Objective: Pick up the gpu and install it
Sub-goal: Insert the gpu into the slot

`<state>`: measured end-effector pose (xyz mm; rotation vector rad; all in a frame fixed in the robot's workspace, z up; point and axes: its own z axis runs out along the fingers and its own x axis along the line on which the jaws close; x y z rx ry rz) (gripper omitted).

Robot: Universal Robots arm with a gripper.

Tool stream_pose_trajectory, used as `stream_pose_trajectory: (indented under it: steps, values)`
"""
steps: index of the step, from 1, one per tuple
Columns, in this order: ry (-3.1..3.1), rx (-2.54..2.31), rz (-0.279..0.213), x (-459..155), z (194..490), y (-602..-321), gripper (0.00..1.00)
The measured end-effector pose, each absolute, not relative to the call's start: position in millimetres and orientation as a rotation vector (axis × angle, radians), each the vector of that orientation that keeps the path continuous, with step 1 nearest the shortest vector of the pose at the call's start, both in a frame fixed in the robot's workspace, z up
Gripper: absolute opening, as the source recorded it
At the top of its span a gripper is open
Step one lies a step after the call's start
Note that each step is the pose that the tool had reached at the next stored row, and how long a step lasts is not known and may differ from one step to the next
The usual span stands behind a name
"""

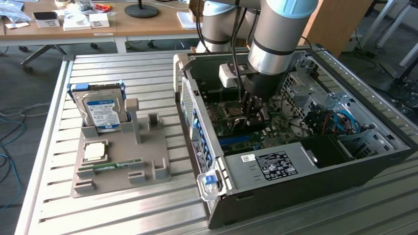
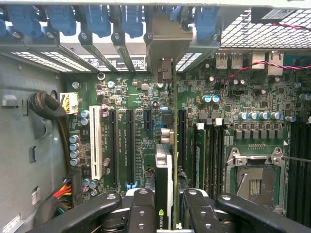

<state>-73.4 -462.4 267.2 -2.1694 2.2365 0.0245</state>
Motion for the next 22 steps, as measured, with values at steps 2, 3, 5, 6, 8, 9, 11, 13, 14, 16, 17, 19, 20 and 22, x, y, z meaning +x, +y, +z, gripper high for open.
stream_pose_trajectory:
  steps: [2, 3, 5, 6, 8, 9, 11, 13, 14, 16, 17, 19, 20, 22]
  values:
    - [2.237, -2.169, 0.024, -73.6, 266.5, -462.4, 0.27]
    - [2.237, -2.169, 0.024, -73.6, 266.0, -462.4, 0.27]
    - [2.237, -2.169, 0.025, -73.8, 265.2, -462.4, 0.27]
    - [2.237, -2.169, 0.024, -73.9, 264.7, -462.4, 0.27]
    - [2.237, -2.169, 0.024, -74.1, 264.0, -462.4, 0.27]
    - [2.237, -2.169, 0.024, -74.2, 263.6, -462.4, 0.27]
    - [2.237, -2.169, 0.024, -74.7, 262.4, -462.4, 0.27]
    - [2.237, -2.169, 0.024, -75.2, 261.4, -462.4, 0.27]
    - [2.237, -2.17, 0.024, -75.3, 261.3, -462.5, 0.27]
    - [2.237, -2.17, 0.024, -75.3, 260.9, -462.4, 0.27]
    - [2.237, -2.169, 0.024, -75.3, 260.3, -462.4, 0.27]
    - [2.237, -2.169, 0.024, -75.6, 259.2, -462.4, 0.27]
    - [2.237, -2.169, 0.024, -75.7, 258.6, -462.4, 0.27]
    - [2.237, -2.17, 0.024, -76.2, 257.4, -462.4, 0.27]
